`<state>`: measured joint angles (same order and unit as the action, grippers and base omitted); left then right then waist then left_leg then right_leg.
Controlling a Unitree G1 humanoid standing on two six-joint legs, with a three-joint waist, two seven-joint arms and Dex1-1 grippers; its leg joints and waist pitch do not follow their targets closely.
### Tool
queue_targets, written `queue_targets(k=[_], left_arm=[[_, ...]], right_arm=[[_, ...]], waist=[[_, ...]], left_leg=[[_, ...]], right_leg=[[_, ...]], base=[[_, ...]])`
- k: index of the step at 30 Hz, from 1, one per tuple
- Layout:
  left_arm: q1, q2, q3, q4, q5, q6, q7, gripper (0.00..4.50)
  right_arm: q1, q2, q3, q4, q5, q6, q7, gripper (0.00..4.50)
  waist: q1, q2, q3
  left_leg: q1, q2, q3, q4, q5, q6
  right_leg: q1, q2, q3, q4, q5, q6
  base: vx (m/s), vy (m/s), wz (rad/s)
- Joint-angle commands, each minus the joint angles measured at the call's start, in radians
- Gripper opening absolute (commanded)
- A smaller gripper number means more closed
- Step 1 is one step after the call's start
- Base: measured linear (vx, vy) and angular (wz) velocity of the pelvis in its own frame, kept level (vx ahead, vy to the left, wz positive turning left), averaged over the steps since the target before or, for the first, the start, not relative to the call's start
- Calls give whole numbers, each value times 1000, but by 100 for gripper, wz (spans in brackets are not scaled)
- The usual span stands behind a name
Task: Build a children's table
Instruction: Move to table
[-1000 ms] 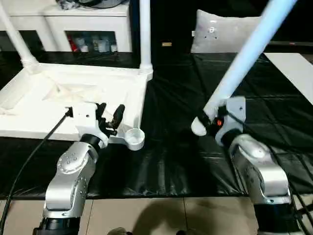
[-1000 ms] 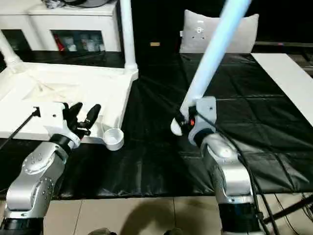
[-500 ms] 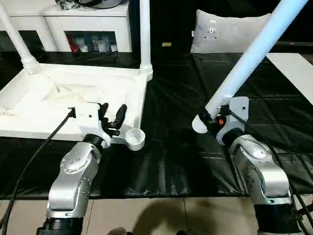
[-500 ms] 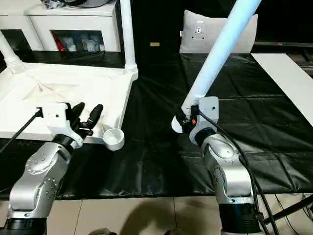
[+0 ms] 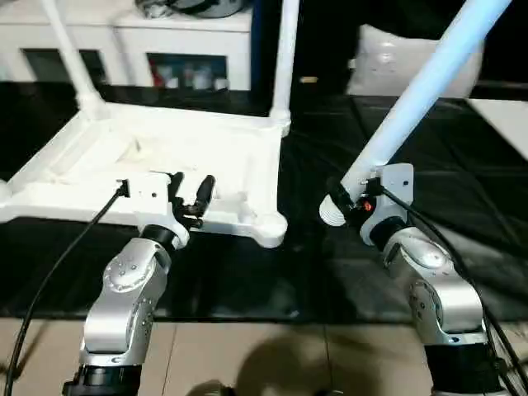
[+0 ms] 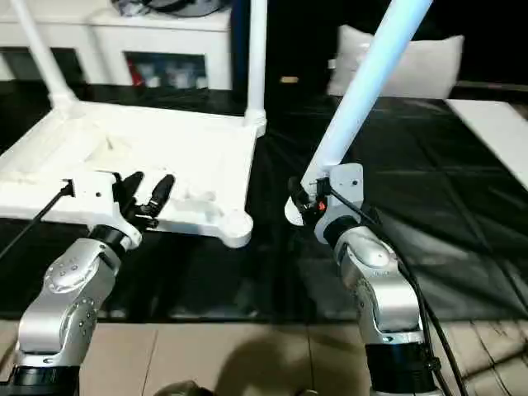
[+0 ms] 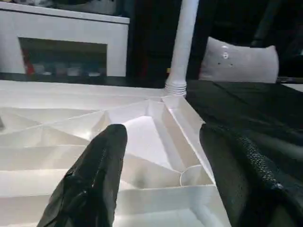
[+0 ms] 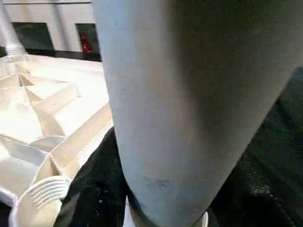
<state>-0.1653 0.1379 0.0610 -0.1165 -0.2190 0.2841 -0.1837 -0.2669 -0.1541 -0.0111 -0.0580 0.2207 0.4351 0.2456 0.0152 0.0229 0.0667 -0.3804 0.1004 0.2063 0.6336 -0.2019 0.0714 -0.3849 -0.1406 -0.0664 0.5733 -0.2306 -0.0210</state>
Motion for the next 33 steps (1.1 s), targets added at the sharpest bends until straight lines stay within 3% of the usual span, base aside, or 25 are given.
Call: queue_targets(k=[1, 2, 3, 4, 5, 6, 7, 9, 10, 12, 13, 15, 16, 17, 18, 19, 20, 21, 22, 23, 25, 27, 29, 31, 33], left_arm=[[-9, -3, -10, 9, 13, -4, -4, 294], [-8, -3, -11, 8, 14, -4, -5, 294], [-8, -3, -11, 8, 14, -4, -5, 294], [-7, -3, -12, 8, 15, -4, -5, 294], [-5, -3, -15, 8, 17, -5, -5, 294], [-3, -2, -17, 9, 19, -6, -6, 294], [1, 2, -23, 9, 26, -9, -8, 294], [3, 3, -24, 10, 26, -10, -9, 294], [6, 4, -26, 10, 25, -5, -10, 294], [11, 7, -30, 10, 26, 4, -11, 294], [14, 8, -32, 11, 29, 9, -12, 294], [23, 14, -44, 12, 48, 18, -9, 294], [26, 14, -46, 14, 50, 17, -9, 294], [28, 11, -47, 15, 48, 14, -11, 294], [28, 11, -51, 18, 55, 7, -5, 294], [27, 13, -56, 22, 66, 0, 1, 294], [27, 14, -57, 22, 69, -1, 1, 294], [26, 17, -63, 27, 79, -18, 2, 294], [28, 10, -58, 24, 72, -33, 1, 294], [30, 2, -51, 20, 62, -37, 2, 294], [33, -16, -32, 5, 49, -26, 18, 294], [33, -12, -34, 0, 61, -24, 18, 294], [35, 0, -43, -16, 69, -22, 18, 294], [35, 1, -45, -19, 69, -21, 18, 294], [42, 3, -53, -25, 75, -23, 17, 294]], right_arm=[[4, -7, -7, -4, -5, 11, -1, 187], [5, -7, -5, -5, -5, 12, -1, 187], [5, -8, -4, -5, -5, 13, -1, 187], [5, -8, -3, -4, -6, 14, 0, 187], [4, -8, -2, -2, -6, 14, 0, 187], [3, -8, -1, -1, -6, 14, 0, 187], [2, -9, 2, 0, -8, 16, 1, 187], [1, -9, 3, 1, -8, 17, 1, 187], [2, -8, 4, 0, -10, 18, 1, 187], [4, -8, 6, -2, -12, 18, 1, 187], [5, -6, 8, -2, -12, 17, -1, 187], [11, -5, 7, -6, -10, 14, -7, 187], [15, -4, 6, -9, -7, 12, -8, 187], [19, -3, 5, -12, -6, 11, -7, 187], [25, -3, 4, -14, -4, 8, -5, 187], [31, -2, 3, -16, -3, 7, -3, 187], [32, -2, 2, -16, -3, 7, -4, 187], [35, 5, -7, -17, 13, 14, 1, 187], [37, 6, -9, -21, 24, 17, 11, 187], [38, 6, -9, -24, 31, 18, 19, 187], [39, 2, -5, -32, 46, 25, 39, 187], [41, -5, 3, -36, 48, 25, 52, 187], [46, -9, 6, -37, 47, 22, 62, 187], [47, -11, 6, -35, 44, 20, 62, 187], [47, -11, 2, -33, 37, 13, 60, 187]], waist=[[-22, 23, -42], [12, 5, -45], [9, -63, -82], [29, -60, -84], [8, -49, -79], [2, -53, -58], [29, -39, -60], [31, -22, -64], [-30, 23, -72], [-35, 52, -78], [-23, 46, -72], [-16, 32, -73], [-2, -10, -81], [38, -38, -89], [48, -43, -83], [58, -12, -67], [42, 7, -61], [31, 21, -58], [8, 43, -58], [-1, 45, -60], [0, 30, -50], [2, 3, -39], [1, 8, -33], [-21, 29, -24], [-8, 39, -31]], left_leg=[[-2, 90, -18, -266, -743, -120], [-32, 95, -4, -275, -804, -171], [13, 86, -2, -141, -536, -227], [33, 46, -90, 105, -276, -174], [-89, 19, -175, 192, -135, -115], [-118, 19, -197, 214, -126, -147], [-61, 55, -190, 122, -178, -165], [-32, 58, -160, 5, -113, -82], [54, 86, -179, -87, -116, 125], [87, 83, -185, -106, -93, 218], [86, 109, -197, -102, 77, 360], [74, 115, -185, -99, 135, 387], [50, 98, -167, -71, 64, 310], [-14, 67, -136, 18, -87, 147], [-40, 84, -153, 51, -105, 79], [-25, 111, -175, 39, -106, -46], [-16, 116, -167, -48, -193, -93], [11, 138, -175, -79, -321, -131], [20, 143, -193, -123, -539, -235], [25, 124, -190, -137, -659, -303], [30, 109, -174, -135, -738, -315], [55, 95, -153, -119, -811, -257], [88, 94, -142, -100, -793, -190], [72, 107, -148, -176, -957, -228], [60, 124, -137, -262, -1067, -228]], right_leg=[[42, 81, -98, 140, -79, -14], [85, 55, -77, 153, -140, -10], [48, -83, 36, 63, -514, 25], [-6, -253, 133, -107, -659, -6], [64, -262, 186, -112, -713, -2], [85, -250, 136, -103, -736, -12], [79, -171, 87, -80, -558, -165], [82, -76, 40, -60, -441, -233], [3, 76, -26, 63, -233, -170], [-32, 98, -43, 141, -138, -102], [-59, 83, -35, 160, -93, -21], [-50, 63, -18, 141, -62, 0], [-22, -5, 45, 55, 7, -10], [49, -158, 150, -21, -15, -82], [68, -209, 175, -44, -26, -140], [54, -182, 133, -53, -148, -226], [42, -49, 73, -12, -247, -230], [9, 8, 60, 12, -265, -198], [7, 34, 46, 49, -174, -120], [11, 32, 33, 46, -83, -80], [15, 2, 42, 7, -138, -54], [14, -25, 54, -45, -470, -36], [29, -38, 34, -99, -704, -13], [79, 28, -27, -57, -536, 6], [118, 70, -54, 92, -155, -4]], base=[[-130, 120, 0], [-100, 49, -3], [-100, 49, -3], [0, 0, 0], [77, 80, -29], [77, 80, -29], [17, 168, -37], [-53, 210, 4], [-52, 194, 14], [-44, 183, 12], [-32, 186, 5], [-45, 137, -3], [-65, 112, -3], [-74, 124, 0], [-74, 124, 0], [-68, 143, -9], [-71, 107, -1], [-71, 107, -1], [-76, 100, 5], [-67, 104, -2], [-62, 90, 1], [0, 0, 0], [0, 0, 0], [0, 0, 0], [0, 0, 0]])
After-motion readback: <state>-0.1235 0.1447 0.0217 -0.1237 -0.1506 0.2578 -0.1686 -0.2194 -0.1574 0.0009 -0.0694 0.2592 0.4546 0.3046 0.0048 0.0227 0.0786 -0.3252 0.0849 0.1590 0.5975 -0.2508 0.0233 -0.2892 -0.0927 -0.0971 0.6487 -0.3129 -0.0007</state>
